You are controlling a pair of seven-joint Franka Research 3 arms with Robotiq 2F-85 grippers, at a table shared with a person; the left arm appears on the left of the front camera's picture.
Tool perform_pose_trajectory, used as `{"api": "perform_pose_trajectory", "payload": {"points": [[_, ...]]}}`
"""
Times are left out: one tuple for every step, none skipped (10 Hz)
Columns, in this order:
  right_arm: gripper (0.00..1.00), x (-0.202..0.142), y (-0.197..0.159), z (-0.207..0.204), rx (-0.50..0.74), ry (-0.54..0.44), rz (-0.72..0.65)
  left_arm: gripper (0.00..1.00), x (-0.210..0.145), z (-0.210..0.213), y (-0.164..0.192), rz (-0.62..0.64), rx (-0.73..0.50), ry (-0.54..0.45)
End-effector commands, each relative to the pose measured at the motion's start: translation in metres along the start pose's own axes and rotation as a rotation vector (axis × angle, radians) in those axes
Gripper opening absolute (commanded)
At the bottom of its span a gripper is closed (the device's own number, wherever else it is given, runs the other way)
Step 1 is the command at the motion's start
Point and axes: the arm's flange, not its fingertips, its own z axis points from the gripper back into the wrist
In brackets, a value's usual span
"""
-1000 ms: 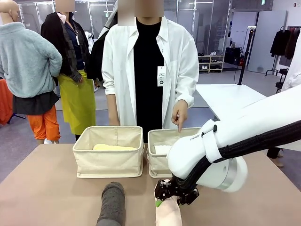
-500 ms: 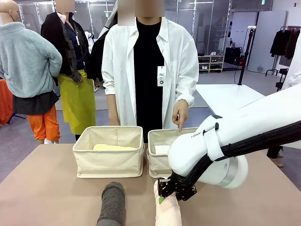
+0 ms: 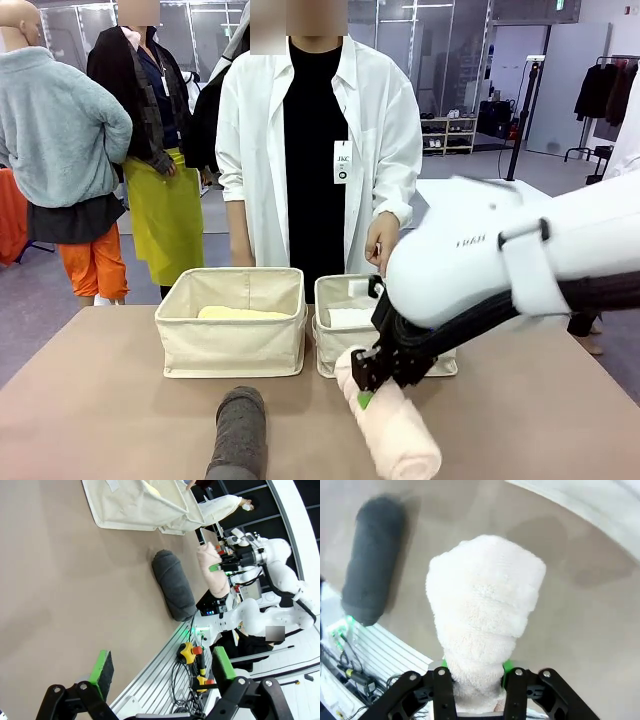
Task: Divide the towels into two baskets.
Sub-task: Pick up one hotel-folded towel from the bottom of the table and place it in the Fabric basket indicated by the person.
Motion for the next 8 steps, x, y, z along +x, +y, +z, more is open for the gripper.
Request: {"api": "perform_pose_trajectory", "payload": {"points": [[0.00,0.019,0.012,0.036,-0.058,0.020,0.344,1.00,-0.004,0.001,-0.004,-0.006,-0.003,0.001],[0.00,0.023,0.018,0.049,-0.074,0.037,0.521,1.00,-0.004,0.001,-0.004,-0.006,-0.003,0.001],[0.00,0.027,0.024,0.055,-0.125,0.049,0.718,1.00,-0.004,0.001,-0.004,-0.006,-0.003,0.001],[0.00,0.028,0.026,0.057,-0.155,0.091,0.849,1.00,-0.004,0.001,-0.004,-0.006,-0.003,0.001],[0.00,0.025,0.031,0.059,-0.171,0.120,0.950,1.00,-0.004,0.001,-0.004,-0.006,-0.003,0.001],[0.00,0.023,0.035,0.060,-0.164,0.109,0.976,1.00,-0.004,0.001,-0.004,-0.006,-0.003,0.001],[0.00,0.015,0.037,0.061,-0.142,0.017,0.932,1.00,-0.004,0.001,-0.004,-0.006,-0.003,0.001],[0.00,0.024,0.038,0.058,-0.166,0.137,0.912,1.00,-0.004,0.001,-0.004,-0.006,-0.003,0.001]]}}
